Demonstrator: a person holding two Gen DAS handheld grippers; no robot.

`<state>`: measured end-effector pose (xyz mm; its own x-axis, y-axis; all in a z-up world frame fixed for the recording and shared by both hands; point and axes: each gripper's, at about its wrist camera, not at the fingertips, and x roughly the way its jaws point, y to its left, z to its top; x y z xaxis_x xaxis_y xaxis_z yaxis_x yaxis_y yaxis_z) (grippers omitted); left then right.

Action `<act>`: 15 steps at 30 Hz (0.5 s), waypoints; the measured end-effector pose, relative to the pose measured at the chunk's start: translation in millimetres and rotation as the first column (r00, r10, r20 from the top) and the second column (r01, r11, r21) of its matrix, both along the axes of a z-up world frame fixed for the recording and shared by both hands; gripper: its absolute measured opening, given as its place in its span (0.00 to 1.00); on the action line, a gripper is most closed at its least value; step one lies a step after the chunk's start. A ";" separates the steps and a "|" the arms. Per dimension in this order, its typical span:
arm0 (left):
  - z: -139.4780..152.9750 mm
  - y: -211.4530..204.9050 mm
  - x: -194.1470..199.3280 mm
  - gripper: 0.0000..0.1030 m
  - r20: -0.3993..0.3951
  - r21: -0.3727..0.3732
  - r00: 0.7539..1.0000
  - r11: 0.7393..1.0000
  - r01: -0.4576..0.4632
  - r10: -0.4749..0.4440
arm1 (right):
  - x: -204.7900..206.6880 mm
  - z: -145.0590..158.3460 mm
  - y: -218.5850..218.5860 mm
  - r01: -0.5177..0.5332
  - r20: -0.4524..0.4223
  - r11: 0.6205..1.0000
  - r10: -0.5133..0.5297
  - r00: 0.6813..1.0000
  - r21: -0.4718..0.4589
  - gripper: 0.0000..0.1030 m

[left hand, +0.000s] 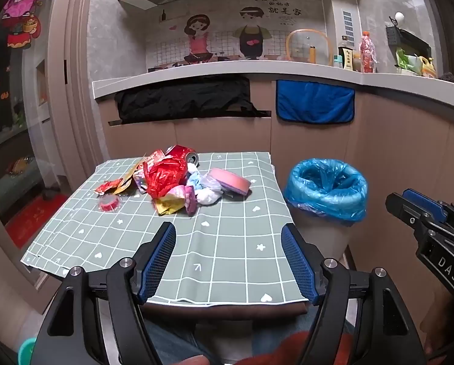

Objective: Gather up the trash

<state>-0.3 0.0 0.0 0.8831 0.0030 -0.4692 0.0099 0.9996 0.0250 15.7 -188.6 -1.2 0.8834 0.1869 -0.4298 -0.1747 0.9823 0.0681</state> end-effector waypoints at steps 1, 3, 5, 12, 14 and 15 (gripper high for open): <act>0.0 -0.1 0.1 0.70 -0.001 0.003 1.000 1.000 -0.001 0.001 | 0.7 -0.8 -0.6 -0.005 -0.003 1.000 0.005 1.000 -0.004 0.28; -0.6 -0.1 0.6 0.70 -0.011 0.009 1.000 1.000 -0.006 0.006 | 3.5 -3.3 -3.8 -0.013 -0.011 1.000 0.013 1.000 -0.008 0.28; -1.6 0.6 1.5 0.70 -0.027 0.011 1.000 1.000 -0.010 0.011 | -1.5 -3.4 -6.6 -0.010 0.020 1.000 0.010 1.000 -0.014 0.28; -3.3 -1.9 -1.9 0.70 -0.043 0.011 0.999 1.000 -0.010 0.010 | -1.8 -12.5 4.5 -0.003 -0.010 0.999 0.002 1.000 -0.049 0.28; -2.7 -0.3 -4.4 0.70 -0.044 0.010 0.999 1.000 -0.014 0.014 | -0.8 -13.5 4.1 -0.002 -0.013 0.999 0.001 1.000 -0.046 0.28; -5.3 -2.3 1.0 0.70 -0.054 0.017 0.998 1.000 -0.015 0.016 | -0.9 -13.6 3.2 0.001 -0.011 0.999 -0.001 1.000 -0.045 0.28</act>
